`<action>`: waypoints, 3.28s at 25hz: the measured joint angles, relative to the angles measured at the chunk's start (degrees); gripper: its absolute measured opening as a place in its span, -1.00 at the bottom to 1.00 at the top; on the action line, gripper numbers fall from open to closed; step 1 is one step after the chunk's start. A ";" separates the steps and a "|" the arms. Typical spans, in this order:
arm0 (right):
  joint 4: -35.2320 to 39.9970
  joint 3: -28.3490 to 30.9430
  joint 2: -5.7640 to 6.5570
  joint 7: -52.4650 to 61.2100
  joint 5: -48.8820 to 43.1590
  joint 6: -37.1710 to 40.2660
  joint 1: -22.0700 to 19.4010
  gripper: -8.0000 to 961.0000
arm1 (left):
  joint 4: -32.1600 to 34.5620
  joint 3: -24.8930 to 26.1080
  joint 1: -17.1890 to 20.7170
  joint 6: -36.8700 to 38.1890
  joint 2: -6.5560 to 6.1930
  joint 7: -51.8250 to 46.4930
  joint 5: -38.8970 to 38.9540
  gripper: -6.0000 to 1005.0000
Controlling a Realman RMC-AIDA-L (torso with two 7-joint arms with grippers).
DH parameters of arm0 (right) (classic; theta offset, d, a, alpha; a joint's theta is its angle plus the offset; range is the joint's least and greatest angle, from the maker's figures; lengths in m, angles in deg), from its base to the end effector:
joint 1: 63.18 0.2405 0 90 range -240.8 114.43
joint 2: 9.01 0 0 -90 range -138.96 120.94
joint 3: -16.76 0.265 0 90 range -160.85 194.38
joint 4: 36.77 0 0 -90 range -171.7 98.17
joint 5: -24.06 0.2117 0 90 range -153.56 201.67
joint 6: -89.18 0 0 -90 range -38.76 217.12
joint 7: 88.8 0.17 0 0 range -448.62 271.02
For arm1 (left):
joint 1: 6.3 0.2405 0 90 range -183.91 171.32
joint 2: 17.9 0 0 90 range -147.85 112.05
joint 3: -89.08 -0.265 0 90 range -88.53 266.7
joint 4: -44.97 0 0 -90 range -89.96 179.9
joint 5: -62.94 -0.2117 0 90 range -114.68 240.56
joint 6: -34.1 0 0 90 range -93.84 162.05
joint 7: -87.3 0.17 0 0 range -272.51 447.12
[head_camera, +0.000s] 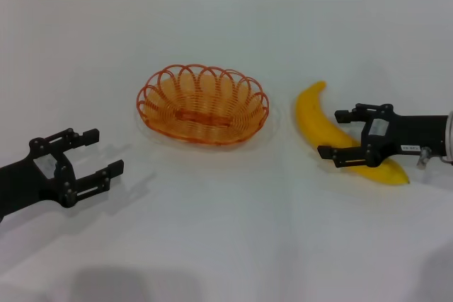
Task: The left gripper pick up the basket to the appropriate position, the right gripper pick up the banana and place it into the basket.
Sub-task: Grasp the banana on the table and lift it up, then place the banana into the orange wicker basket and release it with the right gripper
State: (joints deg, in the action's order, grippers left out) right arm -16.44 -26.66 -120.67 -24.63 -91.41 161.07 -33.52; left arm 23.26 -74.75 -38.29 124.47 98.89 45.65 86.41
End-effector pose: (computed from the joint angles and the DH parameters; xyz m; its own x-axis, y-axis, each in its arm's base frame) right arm 0.3464 0.3404 -0.0329 0.8810 -0.3697 -0.2951 -0.4581 -0.8224 -0.3372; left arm -0.3307 0.3052 -0.0337 0.8590 0.1602 0.4862 0.3757 -0.8425 -0.3862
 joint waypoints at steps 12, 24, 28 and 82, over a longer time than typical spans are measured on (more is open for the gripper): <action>-0.01 -0.29 -0.50 0.04 -0.03 -0.57 0.84 0.84 | 0.09 0.00 -0.35 0.42 0.09 0.16 -0.38 0.45; 0.03 -0.39 -0.40 2.22 -0.25 -0.34 1.12 0.57 | 0.09 0.00 -0.25 0.43 0.10 0.15 -0.28 0.46; 0.09 -0.25 -0.40 2.22 -0.12 0.29 1.31 0.26 | 0.09 0.00 -0.12 0.43 0.07 0.10 -0.27 0.46; -13.12 -0.50 -5.39 -14.13 10.77 -1.90 16.88 0.40 | 2.28 0.00 -1.72 -0.98 0.09 0.36 -0.30 0.46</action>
State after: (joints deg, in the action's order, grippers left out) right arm -29.55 -27.15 -126.06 -38.76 -80.65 159.17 -16.64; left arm 25.55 -74.74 -40.01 123.48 98.98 46.01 86.11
